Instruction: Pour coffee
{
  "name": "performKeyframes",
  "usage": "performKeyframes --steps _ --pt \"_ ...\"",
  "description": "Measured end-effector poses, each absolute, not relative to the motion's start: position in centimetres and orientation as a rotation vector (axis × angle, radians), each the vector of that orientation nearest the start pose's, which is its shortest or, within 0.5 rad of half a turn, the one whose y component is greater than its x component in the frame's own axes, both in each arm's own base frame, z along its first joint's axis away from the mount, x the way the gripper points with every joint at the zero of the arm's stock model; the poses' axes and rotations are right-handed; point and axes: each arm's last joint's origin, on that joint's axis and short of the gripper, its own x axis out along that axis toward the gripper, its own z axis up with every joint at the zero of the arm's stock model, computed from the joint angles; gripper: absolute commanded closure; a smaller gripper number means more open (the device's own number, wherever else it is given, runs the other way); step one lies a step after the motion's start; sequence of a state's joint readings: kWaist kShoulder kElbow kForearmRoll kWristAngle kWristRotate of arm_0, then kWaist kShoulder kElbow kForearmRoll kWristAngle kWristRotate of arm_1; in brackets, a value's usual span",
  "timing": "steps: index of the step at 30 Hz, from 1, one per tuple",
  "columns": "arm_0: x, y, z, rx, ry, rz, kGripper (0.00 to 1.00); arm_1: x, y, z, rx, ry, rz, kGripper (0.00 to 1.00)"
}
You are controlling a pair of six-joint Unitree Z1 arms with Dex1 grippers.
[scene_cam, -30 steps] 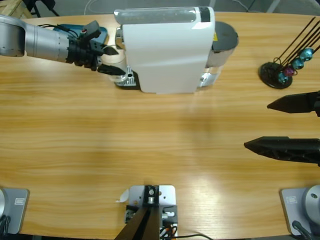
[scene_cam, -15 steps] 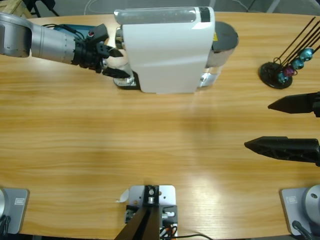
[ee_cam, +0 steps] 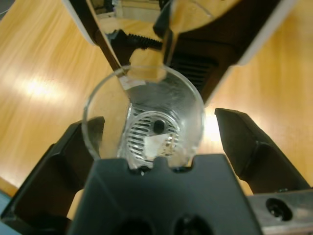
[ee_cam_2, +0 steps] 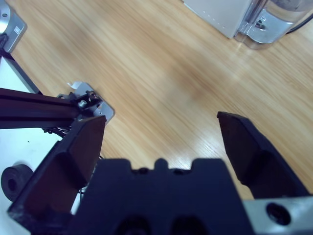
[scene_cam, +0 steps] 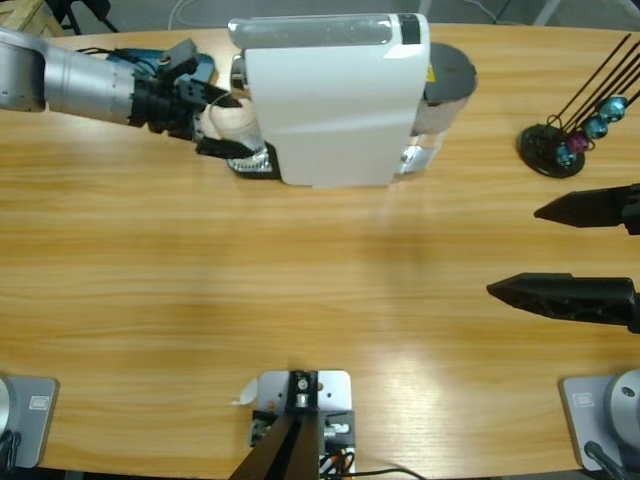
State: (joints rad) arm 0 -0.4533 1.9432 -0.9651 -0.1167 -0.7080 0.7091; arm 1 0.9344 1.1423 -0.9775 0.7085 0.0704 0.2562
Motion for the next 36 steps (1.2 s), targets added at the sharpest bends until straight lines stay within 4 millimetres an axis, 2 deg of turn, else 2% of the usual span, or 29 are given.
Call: performKeyframes --steps 3,7,14,18,19,21,22,24,25,27,36 --pt "31.4 -17.2 20.2 0.418 0.468 -1.353 0.000 9.0 12.7 35.1 -0.159 0.935 0.819 0.000" --pt "29.9 -15.3 22.5 0.399 0.434 -1.311 0.000 9.0 12.6 35.2 -0.163 0.921 0.803 0.000" --pt "24.6 -12.7 26.8 0.366 0.409 -1.176 0.000 10.1 11.1 38.4 -0.073 0.802 0.701 0.055" --pt "21.6 -11.4 29.2 0.293 0.493 -0.976 0.000 11.0 11.0 38.9 -0.056 0.796 0.660 0.059" --pt "20.7 -11.2 29.6 0.274 0.536 -0.924 0.000 11.3 11.2 38.7 -0.061 0.805 0.654 0.121" --pt "19.2 -11.1 30.1 0.246 0.631 -0.872 0.000 11.9 11.6 38.3 -0.068 0.822 0.644 0.349" --pt "18.5 -11.2 30.3 0.236 0.680 -0.867 0.000 12.3 11.8 38.2 -0.069 0.830 0.634 0.515" --pt "17.4 -11.5 30.9 0.203 0.742 -0.864 0.000 13.6 12.4 38.3 -0.062 0.849 0.610 0.962" --pt "16.8 -11.6 31.1 0.184 0.758 -0.868 0.000 14.4 12.7 38.7 -0.049 0.856 0.602 1.000" --pt "16.0 -11.7 31.6 0.152 0.765 -0.867 0.000 16.5 13.4 39.9 -0.017 0.850 0.590 1.000" --pt "16.2 -11.8 32.2 0.178 0.752 -0.799 0.000 24.5 18.8 43.5 -0.084 0.869 0.569 1.000"
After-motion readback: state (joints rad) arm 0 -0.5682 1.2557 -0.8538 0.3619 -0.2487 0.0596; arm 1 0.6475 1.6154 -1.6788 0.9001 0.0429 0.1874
